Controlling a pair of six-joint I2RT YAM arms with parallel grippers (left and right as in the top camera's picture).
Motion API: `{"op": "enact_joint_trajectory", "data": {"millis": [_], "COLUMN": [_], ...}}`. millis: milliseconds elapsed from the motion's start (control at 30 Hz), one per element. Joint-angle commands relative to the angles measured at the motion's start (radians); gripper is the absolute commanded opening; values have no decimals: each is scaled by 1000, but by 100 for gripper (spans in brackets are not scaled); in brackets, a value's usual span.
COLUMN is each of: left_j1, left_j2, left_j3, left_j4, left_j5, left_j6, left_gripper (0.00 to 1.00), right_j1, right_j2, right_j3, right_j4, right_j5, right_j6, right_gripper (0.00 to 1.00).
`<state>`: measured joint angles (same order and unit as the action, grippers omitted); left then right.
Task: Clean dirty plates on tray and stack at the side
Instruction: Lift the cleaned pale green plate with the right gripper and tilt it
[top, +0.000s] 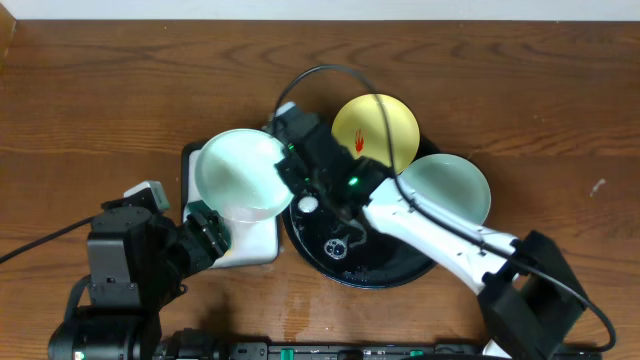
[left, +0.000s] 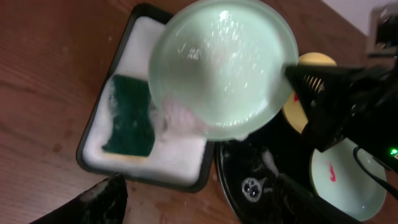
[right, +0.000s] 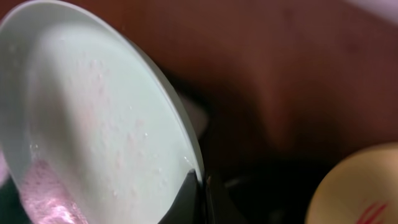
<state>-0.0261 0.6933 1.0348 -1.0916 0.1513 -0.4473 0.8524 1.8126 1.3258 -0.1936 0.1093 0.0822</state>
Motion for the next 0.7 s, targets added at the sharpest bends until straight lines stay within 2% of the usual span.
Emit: {"op": "enact_joint_trajectory", "data": {"millis": [0,200,300,667], "left_j1": [5,5,5,5], "left_j2": [-2,-2,-2,-2], "left_j3": [24,24,24,24], "left_j4": [-8,-7,-7,-7], "left_j5": [-2,-2,-6,-6], "left_j6": [6,6,6,6], "left_gripper": [75,75,76,75], "right_j1": [58,129,146,151], "right_j2": [-32,-74,-108,-183], "right_j3": [14,15,15,15], "right_j4": [61,98,108,126], "right_j5": [253,380,441,431], "right_j6": [-195,-323,-328,-357], "right_gripper": [1,1,1,1]}}
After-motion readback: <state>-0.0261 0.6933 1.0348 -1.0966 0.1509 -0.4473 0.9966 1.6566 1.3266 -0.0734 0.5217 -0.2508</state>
